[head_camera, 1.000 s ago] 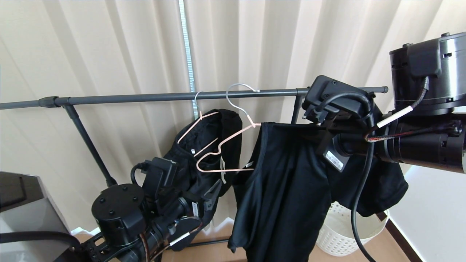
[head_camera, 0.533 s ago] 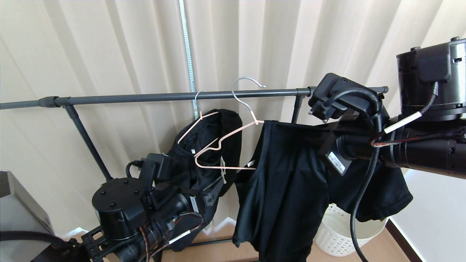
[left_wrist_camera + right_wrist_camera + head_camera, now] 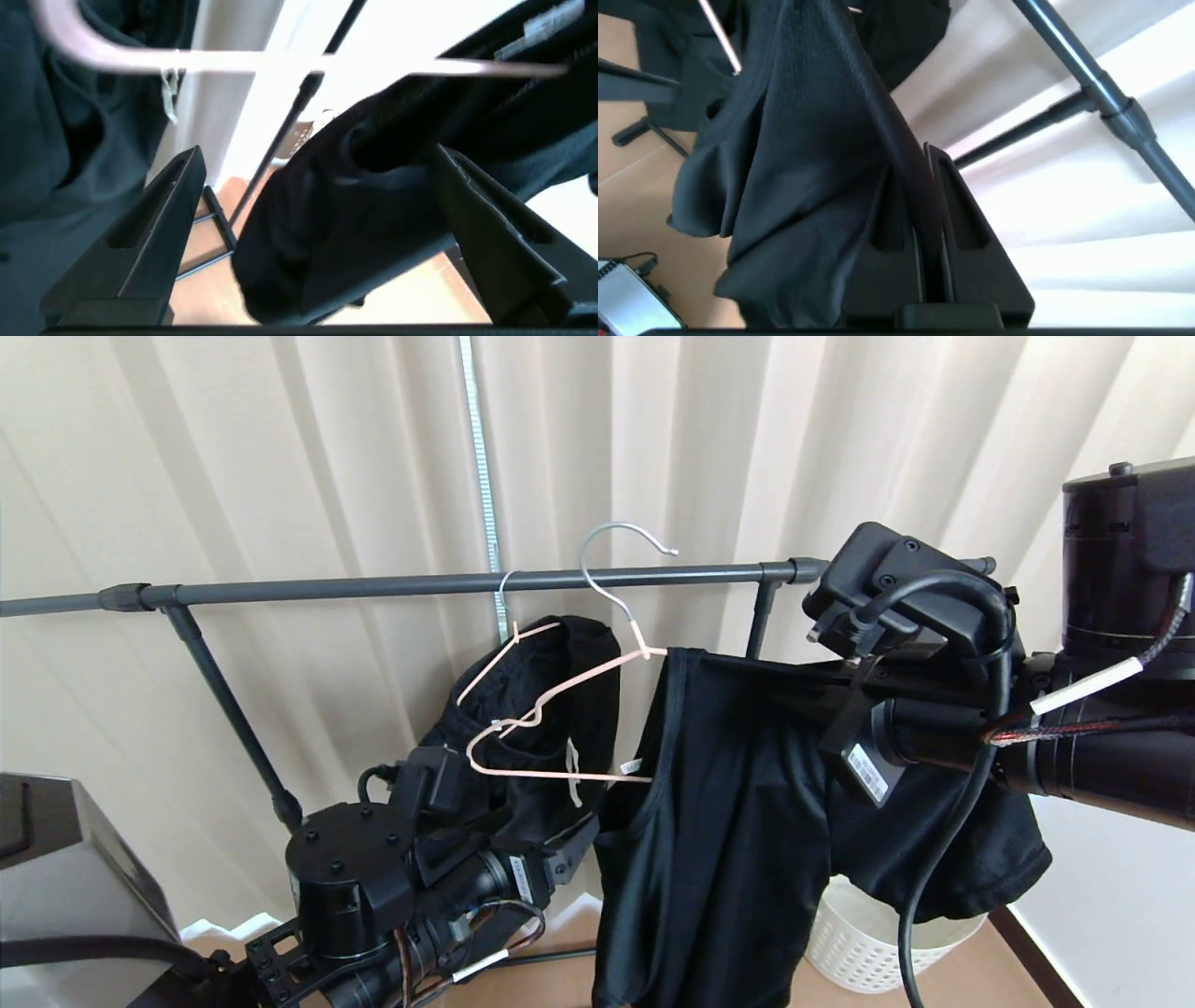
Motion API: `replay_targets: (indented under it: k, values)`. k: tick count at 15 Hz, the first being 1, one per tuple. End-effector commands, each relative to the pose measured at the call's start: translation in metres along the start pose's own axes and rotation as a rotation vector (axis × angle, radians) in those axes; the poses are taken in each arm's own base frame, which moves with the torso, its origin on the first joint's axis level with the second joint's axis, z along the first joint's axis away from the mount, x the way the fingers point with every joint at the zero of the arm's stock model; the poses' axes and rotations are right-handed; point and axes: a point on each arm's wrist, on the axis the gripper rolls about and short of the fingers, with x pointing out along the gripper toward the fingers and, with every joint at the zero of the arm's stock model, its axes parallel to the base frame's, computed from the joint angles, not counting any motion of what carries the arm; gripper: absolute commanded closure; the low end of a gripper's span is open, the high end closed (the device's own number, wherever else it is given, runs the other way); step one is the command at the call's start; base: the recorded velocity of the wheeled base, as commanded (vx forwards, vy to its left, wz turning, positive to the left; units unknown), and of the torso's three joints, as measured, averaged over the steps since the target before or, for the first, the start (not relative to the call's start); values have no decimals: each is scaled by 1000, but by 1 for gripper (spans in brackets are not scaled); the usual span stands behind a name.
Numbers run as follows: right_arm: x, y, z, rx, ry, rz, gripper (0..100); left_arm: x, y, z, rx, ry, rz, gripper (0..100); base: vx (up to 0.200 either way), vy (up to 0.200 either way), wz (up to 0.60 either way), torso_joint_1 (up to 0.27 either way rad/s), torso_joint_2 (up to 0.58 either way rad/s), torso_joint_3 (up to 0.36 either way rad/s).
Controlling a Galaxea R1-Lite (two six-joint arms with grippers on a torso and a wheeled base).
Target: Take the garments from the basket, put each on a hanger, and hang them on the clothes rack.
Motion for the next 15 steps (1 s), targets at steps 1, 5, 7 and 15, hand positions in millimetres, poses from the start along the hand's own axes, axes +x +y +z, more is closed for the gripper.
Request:
replay_targets:
  k: [1,5,7,15]
  values:
    - [-5,7,-1,-8,-14,19,100,3,-1,-2,-1,6,-3,0,0,0,0,0,0,0]
    - [-14,12,-1,-12,-35,40,100,9,-1,-6,1,16,4,0,0,0,0,0,0,0]
    - [-17,12,-1,3,-40,43,100,11,-1,-12,4,32,8,0,0,0,0,0,0,0]
    - [-23,13,-3,19,-50,55,100,14,-2,-22,14,64,9,100,0,0,0,0,0,0]
